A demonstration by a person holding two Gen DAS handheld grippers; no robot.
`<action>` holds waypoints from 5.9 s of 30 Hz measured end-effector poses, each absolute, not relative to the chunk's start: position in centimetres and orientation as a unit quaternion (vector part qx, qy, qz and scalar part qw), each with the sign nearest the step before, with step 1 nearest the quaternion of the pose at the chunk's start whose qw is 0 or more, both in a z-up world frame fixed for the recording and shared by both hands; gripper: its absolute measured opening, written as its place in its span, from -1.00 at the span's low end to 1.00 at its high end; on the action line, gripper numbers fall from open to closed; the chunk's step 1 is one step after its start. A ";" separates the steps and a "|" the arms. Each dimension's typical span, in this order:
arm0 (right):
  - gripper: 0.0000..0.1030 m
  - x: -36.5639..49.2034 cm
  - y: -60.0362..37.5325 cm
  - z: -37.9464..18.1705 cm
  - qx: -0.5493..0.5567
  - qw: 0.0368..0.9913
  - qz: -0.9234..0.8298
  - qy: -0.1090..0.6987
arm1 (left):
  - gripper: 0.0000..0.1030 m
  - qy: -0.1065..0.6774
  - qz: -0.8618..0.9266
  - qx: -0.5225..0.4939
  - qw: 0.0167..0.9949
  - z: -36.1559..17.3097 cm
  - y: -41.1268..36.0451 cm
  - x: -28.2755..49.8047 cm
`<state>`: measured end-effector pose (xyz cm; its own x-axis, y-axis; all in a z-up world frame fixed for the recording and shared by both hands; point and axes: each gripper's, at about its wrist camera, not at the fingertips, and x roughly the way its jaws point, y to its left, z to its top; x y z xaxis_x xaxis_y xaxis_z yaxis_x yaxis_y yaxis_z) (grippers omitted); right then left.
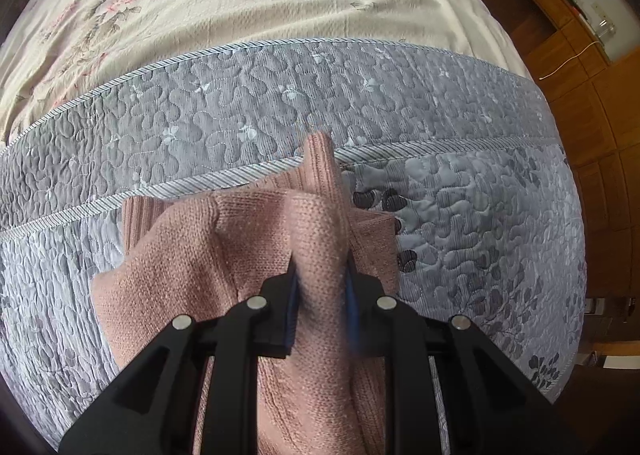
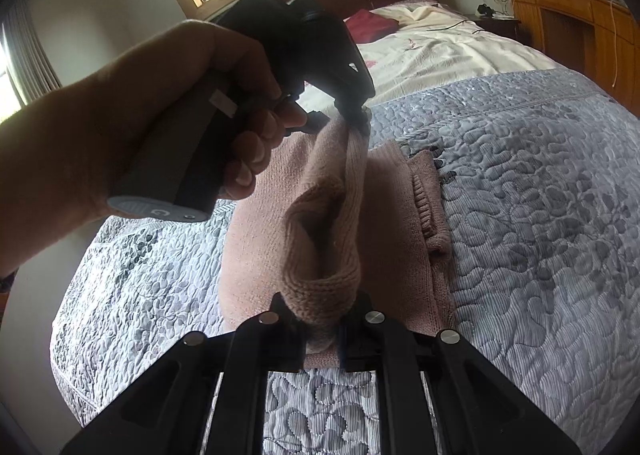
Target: Fold small clothes
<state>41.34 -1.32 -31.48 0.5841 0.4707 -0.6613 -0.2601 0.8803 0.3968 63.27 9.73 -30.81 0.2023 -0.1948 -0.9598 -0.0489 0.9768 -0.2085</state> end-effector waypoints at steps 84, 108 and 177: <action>-0.84 57.1 -9.4 -38.2 0.238 0.724 0.287 0.581 | 0.20 0.504 -0.356 -0.439 0.653 -34.8 18.6 48.7; -0.77 61.4 -9.8 -36.0 0.250 0.748 0.268 0.554 | 0.17 0.547 -0.302 -0.388 0.678 -37.1 22.2 57.2; 0.61 64.8 -9.1 -42.4 0.285 0.620 0.344 0.646 | 0.63 0.537 -0.292 -0.476 0.632 -45.1 26.0 44.6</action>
<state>64.81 -9.12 -42.37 -0.0699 0.7934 -0.6047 -0.0584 0.6019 0.7965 44.61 26.01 -45.08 0.2525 -0.8808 -0.4006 -0.1427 0.3756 -0.9157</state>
